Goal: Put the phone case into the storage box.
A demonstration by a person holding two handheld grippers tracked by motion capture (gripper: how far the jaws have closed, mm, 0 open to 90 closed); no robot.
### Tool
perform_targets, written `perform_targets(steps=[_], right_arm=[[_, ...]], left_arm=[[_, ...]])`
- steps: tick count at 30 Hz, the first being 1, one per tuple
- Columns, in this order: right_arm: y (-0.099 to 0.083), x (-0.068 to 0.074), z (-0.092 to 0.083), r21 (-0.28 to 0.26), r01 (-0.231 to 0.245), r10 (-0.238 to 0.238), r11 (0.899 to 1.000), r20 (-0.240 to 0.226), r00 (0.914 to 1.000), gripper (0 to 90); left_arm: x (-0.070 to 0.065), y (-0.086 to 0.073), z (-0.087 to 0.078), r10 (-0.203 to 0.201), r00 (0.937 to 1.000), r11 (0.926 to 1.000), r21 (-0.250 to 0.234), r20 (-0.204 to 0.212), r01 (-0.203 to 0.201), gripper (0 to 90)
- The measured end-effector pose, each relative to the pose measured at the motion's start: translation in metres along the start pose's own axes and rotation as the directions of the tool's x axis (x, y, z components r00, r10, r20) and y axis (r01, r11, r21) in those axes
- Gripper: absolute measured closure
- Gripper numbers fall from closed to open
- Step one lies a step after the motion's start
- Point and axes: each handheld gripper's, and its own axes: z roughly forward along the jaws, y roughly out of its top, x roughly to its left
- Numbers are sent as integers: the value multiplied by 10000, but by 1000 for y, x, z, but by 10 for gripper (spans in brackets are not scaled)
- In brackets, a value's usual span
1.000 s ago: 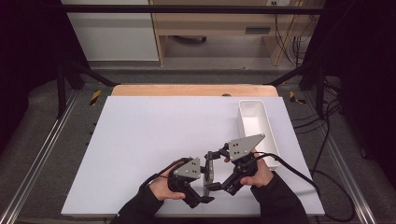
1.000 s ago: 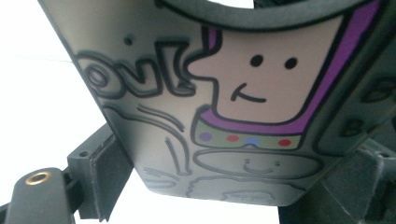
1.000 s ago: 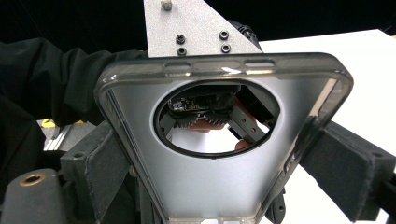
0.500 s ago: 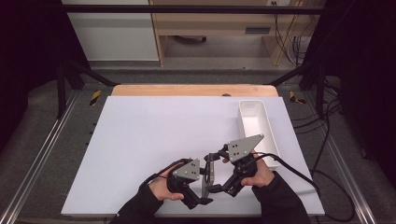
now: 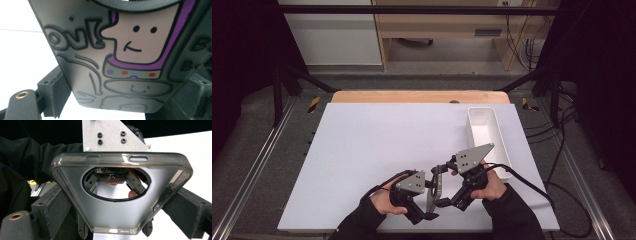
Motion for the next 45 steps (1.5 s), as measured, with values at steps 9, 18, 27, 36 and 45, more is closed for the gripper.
perform_targets(steps=[9,18,27,36,45], right_arm=[[0,0,0,-5,24,-24,10000,145,9999,125],[2,0,-4,-101,-21,24,9999,362,9993,125],[7,-2,-16,-327,-43,72,9995,878,9961,125],[10,-4,-27,-442,-232,299,9988,1584,9869,124],[10,-7,-38,-810,-451,643,9957,2533,9652,123]], left_arm=[[0,0,1,-118,9999,9999,-57,-41,117,111],[-1,-3,-6,-297,9983,9995,-146,-502,290,102],[-1,-12,-25,-573,9932,9978,-390,-1017,535,99],[1,-26,-45,-1214,9772,9907,-827,-1740,1084,92],[6,-42,-66,-2245,9285,9691,-1677,-2958,1809,64]])
